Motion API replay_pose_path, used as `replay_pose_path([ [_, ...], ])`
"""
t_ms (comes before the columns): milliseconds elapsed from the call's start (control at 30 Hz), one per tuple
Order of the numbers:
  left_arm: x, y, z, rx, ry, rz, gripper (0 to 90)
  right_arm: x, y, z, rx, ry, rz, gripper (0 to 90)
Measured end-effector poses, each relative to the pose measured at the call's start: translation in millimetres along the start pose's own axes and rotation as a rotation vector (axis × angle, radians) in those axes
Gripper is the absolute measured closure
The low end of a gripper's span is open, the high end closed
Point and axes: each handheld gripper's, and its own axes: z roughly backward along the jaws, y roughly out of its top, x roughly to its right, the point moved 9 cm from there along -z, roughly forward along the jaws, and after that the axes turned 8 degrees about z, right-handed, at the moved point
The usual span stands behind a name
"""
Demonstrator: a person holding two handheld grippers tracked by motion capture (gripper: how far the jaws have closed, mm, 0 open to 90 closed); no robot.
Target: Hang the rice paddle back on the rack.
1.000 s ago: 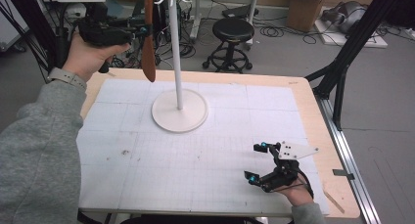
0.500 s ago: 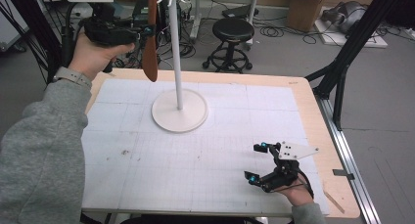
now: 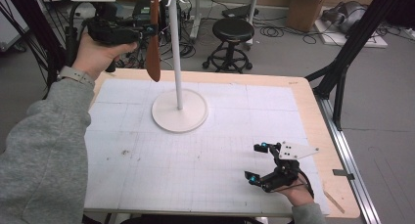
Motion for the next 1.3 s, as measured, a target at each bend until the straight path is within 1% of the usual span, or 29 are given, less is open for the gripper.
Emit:
replay_pose_path([
  [200,-2.9,-3.5,-4.2,-0.013,0.007,0.005,65.0,0.5,-0.3,0.2,0.001,-0.001,-0.002,0.0],
  [400,-1.3,-4.6,-7.5,-0.014,0.01,-0.002,65.0,-0.5,0.1,0.0,0.001,0.0,0.002,0.0],
  [467,-1.9,-6.0,-7.9,-0.023,0.016,-0.005,65.0,-0.9,0.2,0.2,0.002,0.0,0.001,0.0],
  [567,-2.0,-6.9,-9.3,-0.014,0.015,0.007,65.0,-1.3,-0.3,0.6,-0.002,0.001,-0.002,0.0],
  [633,-1.5,-7.6,-10.7,-0.011,0.012,0.011,65.0,-1.3,-0.5,0.2,-0.003,0.003,0.006,0.0],
  [733,-1.1,-8.1,-12.5,-0.002,0.011,0.019,65.0,-2.4,-0.7,0.2,-0.007,0.006,0.0,0.0],
  [767,-1.4,-8.0,-12.8,0.002,0.015,0.022,65.0,-1.7,-0.7,0.5,-0.007,0.002,0.007,0.0],
  [800,-1.9,-7.8,-13.1,0.006,0.022,0.029,64.9,-2.1,-0.6,0.7,-0.005,0.001,0.004,0.0],
  [867,-0.8,-7.1,-13.6,0.02,0.023,0.043,64.8,-2.4,-0.1,1.0,-0.002,0.001,0.007,0.0],
  [933,-0.1,-6.3,-13.0,0.033,0.034,0.036,63.9,-2.9,0.1,1.0,-0.002,0.003,0.01,0.0],
  [1000,-0.4,-4.0,-10.6,0.058,0.033,0.036,57.7,-3.6,0.3,0.6,-0.002,0.004,0.015,0.0],
  [1067,0.1,-2.5,-7.4,0.071,0.018,0.051,51.9,-4.8,0.4,0.8,-0.002,0.005,0.013,0.0],
  [1100,0.4,-2.7,-5.2,0.072,0.012,0.051,48.1,-4.6,0.3,1.1,-0.004,0.005,0.019,0.0],
  [1200,2.4,-4.4,0.4,0.086,0.001,0.033,42.2,-5.4,0.4,1.4,-0.005,0.008,0.016,0.0],
  [1300,5.2,-9.6,8.1,0.103,-0.013,0.016,35.5,-6.0,0.0,0.9,-0.008,0.009,0.02,0.0],
])
